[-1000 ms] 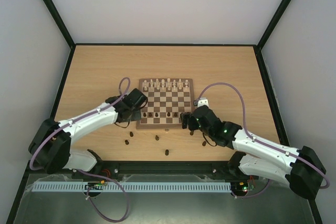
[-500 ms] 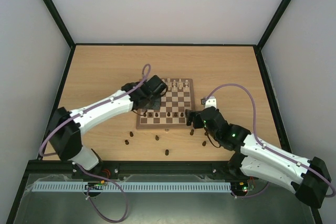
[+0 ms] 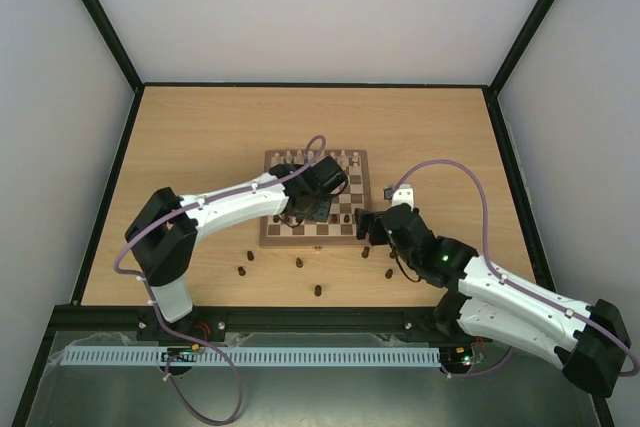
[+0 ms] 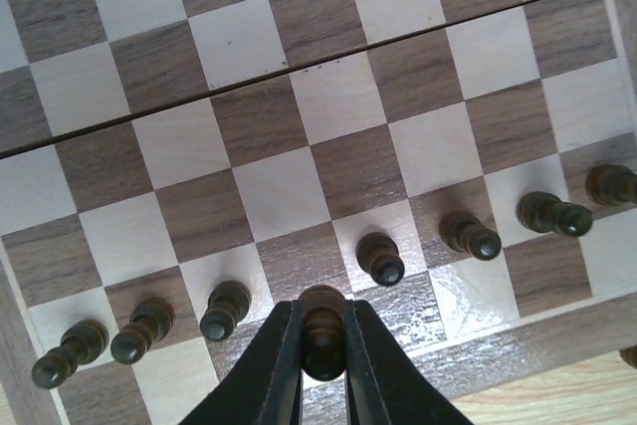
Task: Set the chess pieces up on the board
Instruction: Place the chess piece on the chessboard, then pick up the chess piece at the center of the board.
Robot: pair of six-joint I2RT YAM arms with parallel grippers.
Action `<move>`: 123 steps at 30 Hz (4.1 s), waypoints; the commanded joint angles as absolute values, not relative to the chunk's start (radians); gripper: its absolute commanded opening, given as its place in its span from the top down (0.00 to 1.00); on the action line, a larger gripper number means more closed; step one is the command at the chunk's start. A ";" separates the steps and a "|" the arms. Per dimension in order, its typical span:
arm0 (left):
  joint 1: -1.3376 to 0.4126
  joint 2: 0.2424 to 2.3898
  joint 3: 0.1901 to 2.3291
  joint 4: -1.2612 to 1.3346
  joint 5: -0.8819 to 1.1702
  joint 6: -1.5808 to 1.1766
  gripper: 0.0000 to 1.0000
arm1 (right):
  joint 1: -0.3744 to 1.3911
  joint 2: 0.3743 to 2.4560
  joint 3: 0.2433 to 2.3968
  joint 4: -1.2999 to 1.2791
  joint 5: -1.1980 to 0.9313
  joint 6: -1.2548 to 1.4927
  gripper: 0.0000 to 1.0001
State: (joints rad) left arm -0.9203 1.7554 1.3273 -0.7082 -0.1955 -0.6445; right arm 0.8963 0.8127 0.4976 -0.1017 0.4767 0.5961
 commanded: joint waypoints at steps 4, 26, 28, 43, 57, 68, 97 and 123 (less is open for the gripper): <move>-0.921 1.802 1.322 -0.676 -0.176 -0.623 0.93 | 0.898 0.821 0.485 -0.117 0.501 0.613 0.02; -0.910 1.816 1.226 -0.610 -0.179 -0.637 0.92 | 0.898 0.850 0.485 -0.104 0.482 0.605 0.01; -0.909 1.817 1.226 -0.606 -0.180 -0.637 0.91 | 0.898 0.848 0.485 -0.104 0.482 0.606 0.01; -0.904 1.824 1.222 -0.589 -0.184 -0.635 0.89 | 0.898 0.852 0.483 -0.101 0.480 0.606 0.01; -0.901 1.807 1.221 -0.592 -0.186 -0.637 0.70 | 0.898 0.860 0.483 -0.098 0.476 0.604 0.01; -0.901 1.699 1.267 -0.642 -0.246 -0.641 0.66 | 0.897 0.875 0.486 -0.095 0.478 0.603 0.01; -0.763 1.266 0.962 -0.396 -0.280 -0.547 0.01 | 0.897 1.007 0.585 -0.167 0.575 0.653 0.01; -0.747 1.144 0.844 -0.314 -0.300 -0.620 0.01 | 0.868 1.069 0.753 -0.169 0.422 0.545 0.02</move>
State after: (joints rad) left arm -0.7559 1.1667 0.8436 -0.3492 -0.2817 -0.6010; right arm 0.8825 1.0641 0.6930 -0.1608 0.4862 0.5755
